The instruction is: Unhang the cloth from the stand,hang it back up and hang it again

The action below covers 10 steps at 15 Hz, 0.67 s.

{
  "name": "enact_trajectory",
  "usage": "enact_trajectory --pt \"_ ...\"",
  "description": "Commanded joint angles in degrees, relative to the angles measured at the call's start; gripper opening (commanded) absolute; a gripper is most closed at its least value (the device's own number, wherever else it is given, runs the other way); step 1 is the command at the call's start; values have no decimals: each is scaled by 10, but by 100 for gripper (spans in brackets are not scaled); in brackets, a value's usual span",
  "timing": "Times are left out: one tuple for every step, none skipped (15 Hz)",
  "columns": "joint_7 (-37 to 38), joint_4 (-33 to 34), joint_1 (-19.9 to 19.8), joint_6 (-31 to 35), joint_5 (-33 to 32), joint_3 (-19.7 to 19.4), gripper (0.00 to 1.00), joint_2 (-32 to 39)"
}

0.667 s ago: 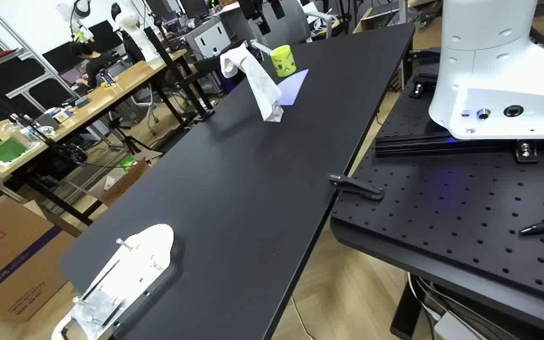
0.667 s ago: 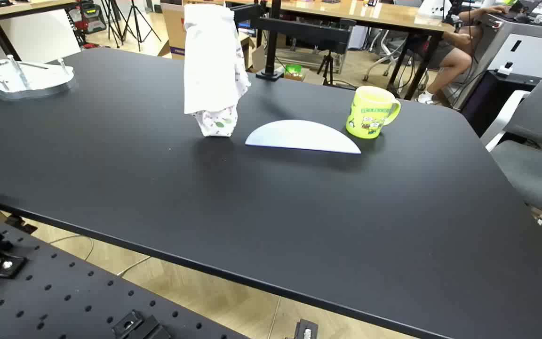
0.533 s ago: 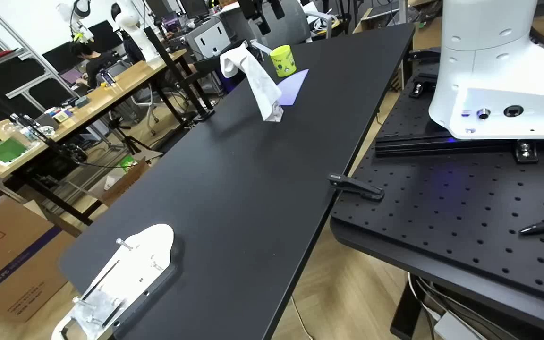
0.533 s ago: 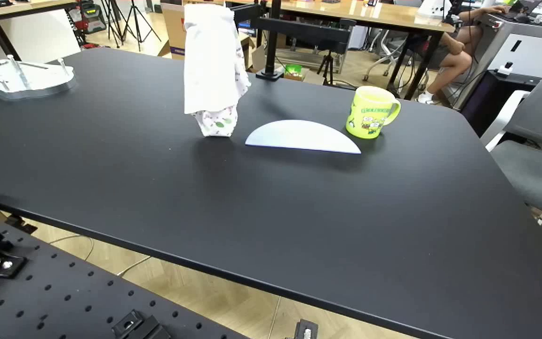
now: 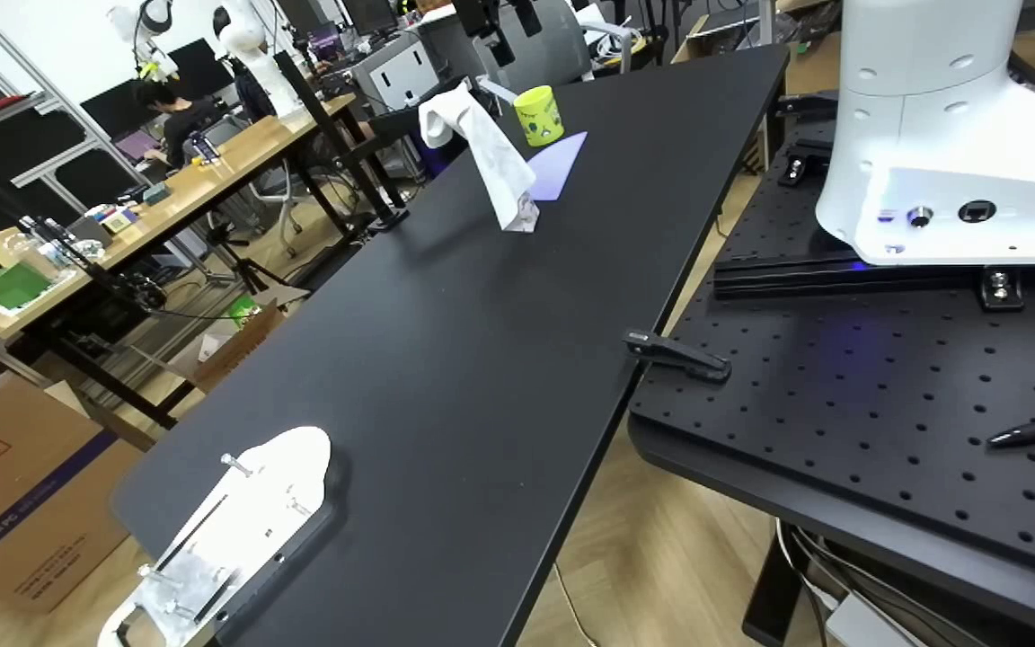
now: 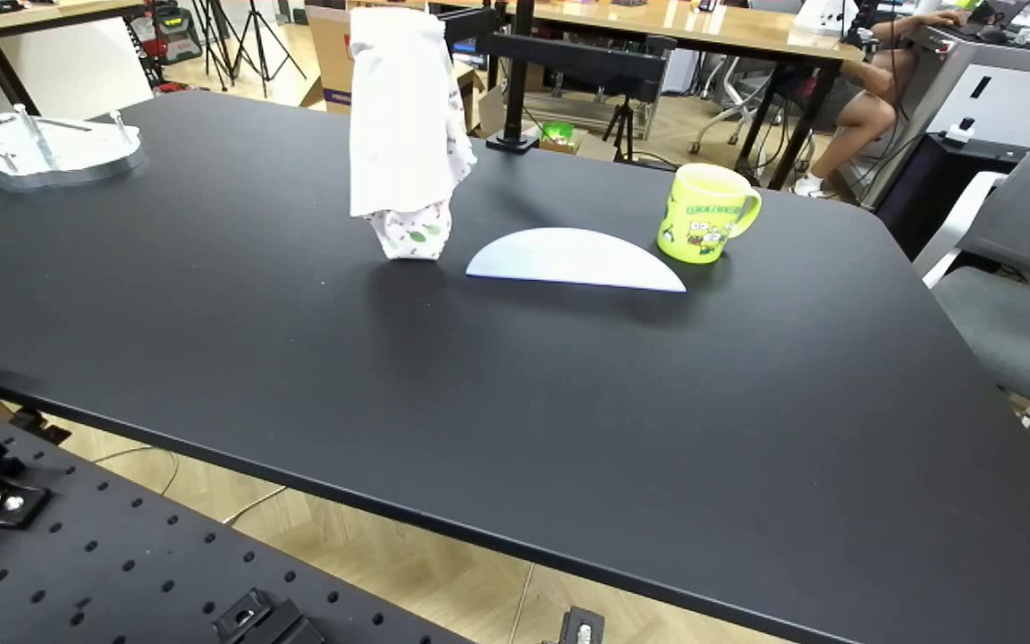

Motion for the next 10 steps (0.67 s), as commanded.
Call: enact_trajectory --pt "17 -2 -2 33 -16 4 100 0" --pt "25 -2 -4 59 -25 7 100 4" --pt "37 -3 -9 104 -49 13 100 10" --pt "43 -4 -11 149 -67 15 100 17" --pt "55 -2 -16 192 -91 19 100 28" --pt "62 2 -20 227 -107 21 100 41" --pt "68 9 -21 252 -118 22 100 56" --pt "70 14 -22 272 -124 23 100 68" --pt "66 19 -20 284 -121 22 100 80" --pt "59 24 -15 289 -110 21 100 90"
